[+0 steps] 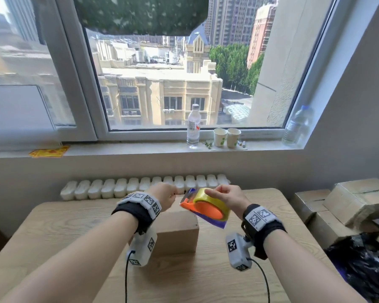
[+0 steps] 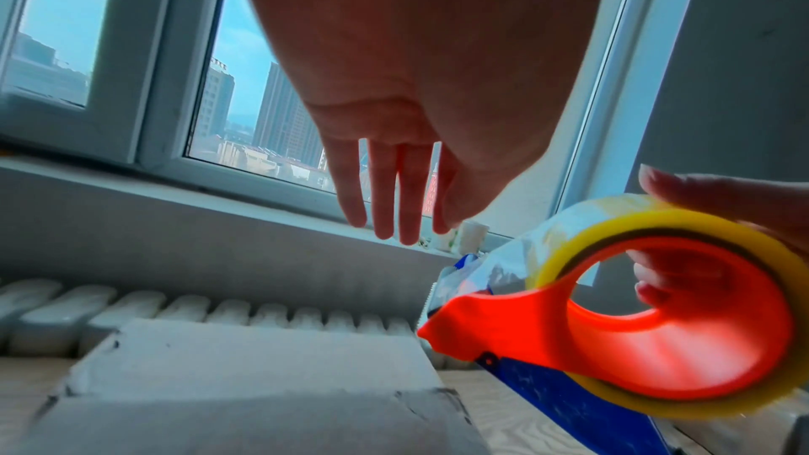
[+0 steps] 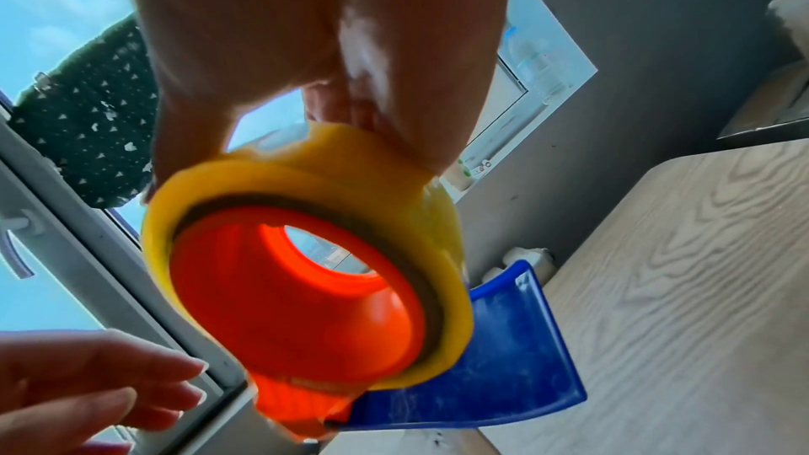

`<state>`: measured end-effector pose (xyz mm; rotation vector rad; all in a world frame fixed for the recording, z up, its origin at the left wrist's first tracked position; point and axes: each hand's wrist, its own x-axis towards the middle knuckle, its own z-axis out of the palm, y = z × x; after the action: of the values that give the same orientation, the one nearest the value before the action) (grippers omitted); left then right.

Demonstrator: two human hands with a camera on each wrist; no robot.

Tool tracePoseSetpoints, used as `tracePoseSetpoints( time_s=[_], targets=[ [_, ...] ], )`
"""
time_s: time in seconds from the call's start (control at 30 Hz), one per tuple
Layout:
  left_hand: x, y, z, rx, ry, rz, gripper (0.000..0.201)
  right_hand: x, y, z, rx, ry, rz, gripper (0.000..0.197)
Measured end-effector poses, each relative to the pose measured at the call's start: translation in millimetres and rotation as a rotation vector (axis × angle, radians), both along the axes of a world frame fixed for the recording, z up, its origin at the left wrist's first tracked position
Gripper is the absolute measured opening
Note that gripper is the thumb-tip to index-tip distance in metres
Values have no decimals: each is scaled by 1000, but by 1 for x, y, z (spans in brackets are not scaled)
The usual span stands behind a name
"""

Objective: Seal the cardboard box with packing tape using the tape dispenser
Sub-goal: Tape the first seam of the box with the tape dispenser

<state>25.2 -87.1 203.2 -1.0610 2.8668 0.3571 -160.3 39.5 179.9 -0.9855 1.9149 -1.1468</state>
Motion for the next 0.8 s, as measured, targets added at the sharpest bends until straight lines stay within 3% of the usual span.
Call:
tracePoseSetpoints(
  time_s=[0.23, 0.37, 0.47, 0.6, 0.8],
  targets=[
    [31, -48, 18, 53, 98, 26, 39, 20, -32, 28, 23, 38, 173, 13],
    [33, -62, 19, 96, 161, 9, 37, 25, -46, 35, 49, 68, 173, 30],
    [31, -66, 19, 111, 188, -36, 38, 32, -53, 42, 59, 10, 216, 13],
    [30, -72, 16, 109, 192, -54, 36, 34, -59, 48, 73, -15, 262, 14],
    [29, -76, 18, 88, 154, -27, 18, 27, -72, 53, 106, 147, 340, 13]
  ],
)
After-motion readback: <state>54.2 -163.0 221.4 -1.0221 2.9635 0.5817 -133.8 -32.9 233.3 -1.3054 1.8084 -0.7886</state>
